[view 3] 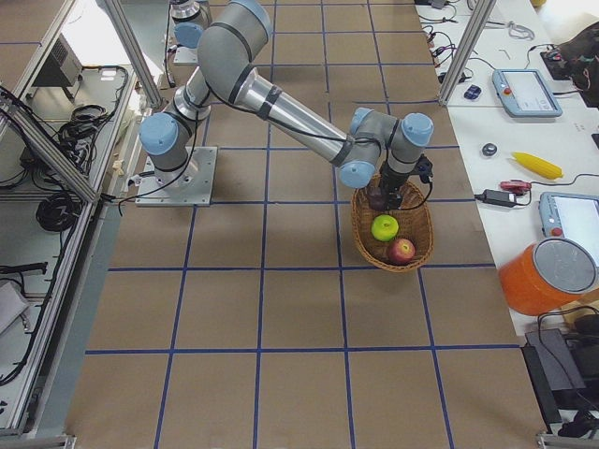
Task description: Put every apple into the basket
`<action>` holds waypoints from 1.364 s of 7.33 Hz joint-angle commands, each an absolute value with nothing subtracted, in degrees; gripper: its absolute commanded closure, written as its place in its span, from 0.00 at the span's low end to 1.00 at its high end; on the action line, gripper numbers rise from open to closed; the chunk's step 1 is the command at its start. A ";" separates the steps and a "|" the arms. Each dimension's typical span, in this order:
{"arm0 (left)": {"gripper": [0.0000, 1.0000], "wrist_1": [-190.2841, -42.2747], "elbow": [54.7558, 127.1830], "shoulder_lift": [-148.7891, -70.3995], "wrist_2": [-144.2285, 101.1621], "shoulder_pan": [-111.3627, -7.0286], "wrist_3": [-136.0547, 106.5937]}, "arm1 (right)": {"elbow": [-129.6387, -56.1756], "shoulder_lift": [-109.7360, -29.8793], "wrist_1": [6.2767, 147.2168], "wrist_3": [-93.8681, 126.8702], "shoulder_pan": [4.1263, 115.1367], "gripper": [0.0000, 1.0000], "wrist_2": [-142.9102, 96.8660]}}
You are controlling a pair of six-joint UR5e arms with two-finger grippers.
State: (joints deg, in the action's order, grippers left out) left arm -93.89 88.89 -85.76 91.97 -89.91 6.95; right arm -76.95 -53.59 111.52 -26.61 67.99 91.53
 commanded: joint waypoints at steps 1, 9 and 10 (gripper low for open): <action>0.00 -93.96 88.86 -85.69 92.02 -89.91 6.94 | -76.11 -56.75 107.43 -26.28 68.03 0.00 91.67; 0.00 -93.87 88.77 -85.69 91.93 -90.00 6.94 | -83.02 -91.28 78.93 -4.51 80.59 0.00 90.53; 0.00 -93.87 88.68 -85.78 91.93 -90.00 6.94 | -87.06 -94.54 79.80 -4.31 81.90 0.00 90.44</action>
